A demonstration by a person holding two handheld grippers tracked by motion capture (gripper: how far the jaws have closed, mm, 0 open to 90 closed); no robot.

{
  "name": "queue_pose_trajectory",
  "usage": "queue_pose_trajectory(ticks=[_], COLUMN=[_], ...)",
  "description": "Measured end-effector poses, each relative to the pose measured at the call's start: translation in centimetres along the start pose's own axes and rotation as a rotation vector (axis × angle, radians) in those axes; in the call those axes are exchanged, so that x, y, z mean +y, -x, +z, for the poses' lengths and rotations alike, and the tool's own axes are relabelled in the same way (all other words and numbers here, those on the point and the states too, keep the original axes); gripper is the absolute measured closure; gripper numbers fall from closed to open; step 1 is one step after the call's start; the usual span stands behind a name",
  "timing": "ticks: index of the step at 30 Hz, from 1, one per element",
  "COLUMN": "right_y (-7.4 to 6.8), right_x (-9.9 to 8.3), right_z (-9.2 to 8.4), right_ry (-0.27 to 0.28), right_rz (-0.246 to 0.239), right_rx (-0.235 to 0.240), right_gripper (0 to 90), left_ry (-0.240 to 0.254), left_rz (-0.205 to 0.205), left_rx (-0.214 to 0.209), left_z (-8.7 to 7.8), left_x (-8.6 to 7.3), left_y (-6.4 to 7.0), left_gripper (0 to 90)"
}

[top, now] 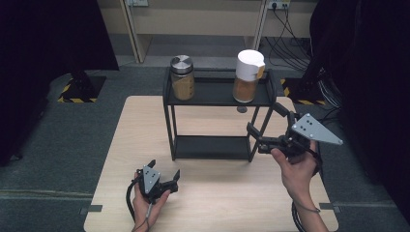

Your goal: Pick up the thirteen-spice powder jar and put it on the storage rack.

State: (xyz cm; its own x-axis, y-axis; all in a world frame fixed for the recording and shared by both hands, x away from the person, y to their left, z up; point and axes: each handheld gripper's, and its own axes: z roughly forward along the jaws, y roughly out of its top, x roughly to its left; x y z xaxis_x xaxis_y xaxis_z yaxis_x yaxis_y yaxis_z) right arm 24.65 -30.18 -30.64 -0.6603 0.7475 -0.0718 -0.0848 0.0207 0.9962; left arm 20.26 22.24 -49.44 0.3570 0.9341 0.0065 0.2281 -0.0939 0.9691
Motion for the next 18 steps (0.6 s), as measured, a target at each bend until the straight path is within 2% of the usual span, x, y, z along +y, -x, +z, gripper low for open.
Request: queue_pose_trajectory(ticks=[6,18], right_y=[-0.2,-0.2], right_x=[-1.2,-2.6], right_z=[-0.7,-1.4], right_ry=[-0.017,-0.044], right_rz=[0.004,0.009], right_rx=[-0.005,0.001], right_gripper=[1.3,1.3], left_ry=[0.002,0.004], left_rz=[0.0,0.004], left_rx=[0.002,0.003], left_z=[0.0,0.0], left_x=[0.0,-0.1], left_y=[0.0,0.1], left_gripper=[2.0,1.9])
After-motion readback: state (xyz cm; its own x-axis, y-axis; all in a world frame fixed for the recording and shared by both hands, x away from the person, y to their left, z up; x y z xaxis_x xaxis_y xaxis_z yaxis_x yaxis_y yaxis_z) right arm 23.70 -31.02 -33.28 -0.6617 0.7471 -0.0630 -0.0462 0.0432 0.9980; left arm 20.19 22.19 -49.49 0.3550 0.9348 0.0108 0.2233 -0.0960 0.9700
